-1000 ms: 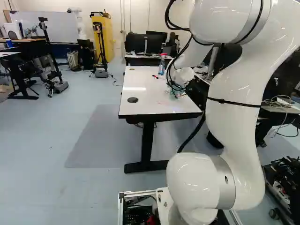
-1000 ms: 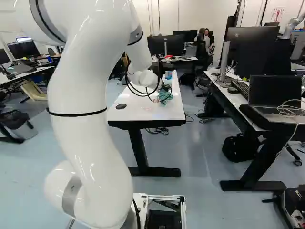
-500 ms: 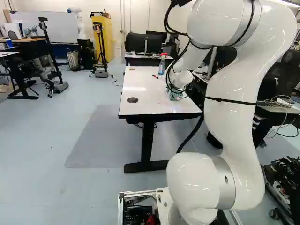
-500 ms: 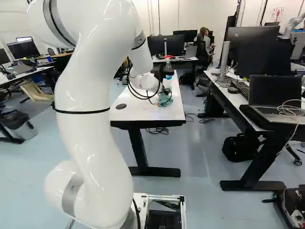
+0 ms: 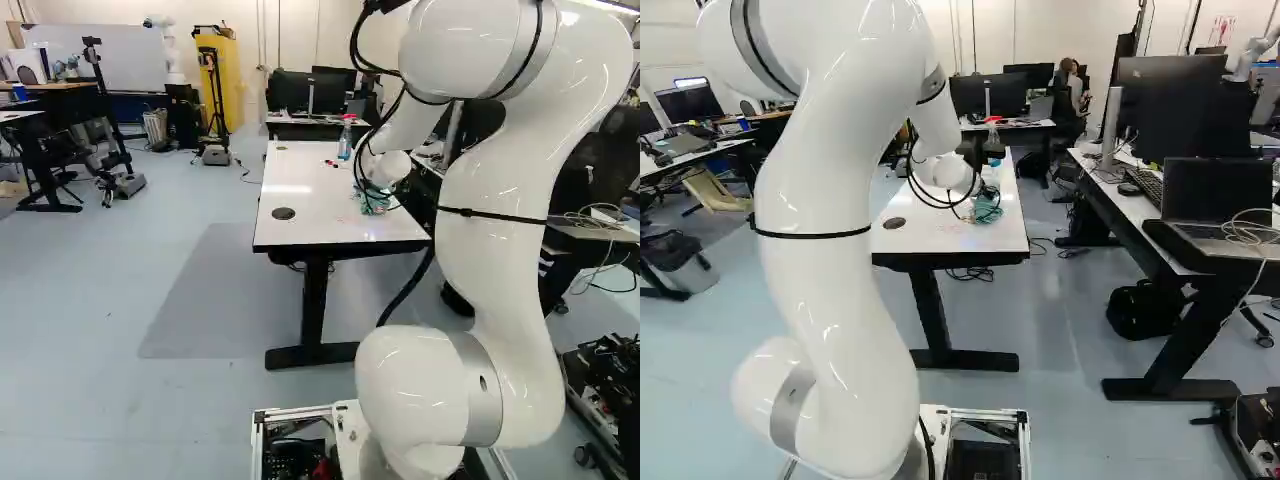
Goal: Clean the table with the green towel
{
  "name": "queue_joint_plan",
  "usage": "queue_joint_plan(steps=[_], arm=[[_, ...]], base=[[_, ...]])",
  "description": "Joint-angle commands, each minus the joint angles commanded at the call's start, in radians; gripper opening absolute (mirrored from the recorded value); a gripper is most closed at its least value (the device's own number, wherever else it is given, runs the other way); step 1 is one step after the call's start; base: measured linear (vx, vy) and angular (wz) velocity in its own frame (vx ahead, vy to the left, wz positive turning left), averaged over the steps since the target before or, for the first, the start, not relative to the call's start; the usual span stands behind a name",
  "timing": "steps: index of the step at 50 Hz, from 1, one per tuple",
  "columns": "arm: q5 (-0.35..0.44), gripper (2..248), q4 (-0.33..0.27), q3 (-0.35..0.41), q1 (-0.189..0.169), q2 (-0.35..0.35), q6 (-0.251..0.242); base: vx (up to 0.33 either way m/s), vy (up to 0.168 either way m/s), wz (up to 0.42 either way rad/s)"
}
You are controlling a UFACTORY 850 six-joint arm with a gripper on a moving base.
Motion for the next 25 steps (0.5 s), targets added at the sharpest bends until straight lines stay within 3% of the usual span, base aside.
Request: queue_joint_plan(steps=[25], arm=[[-0.053, 47, 0.0, 0.0, 0.0, 0.0, 0.0]], base=[[0.0, 0.0, 0.0]])
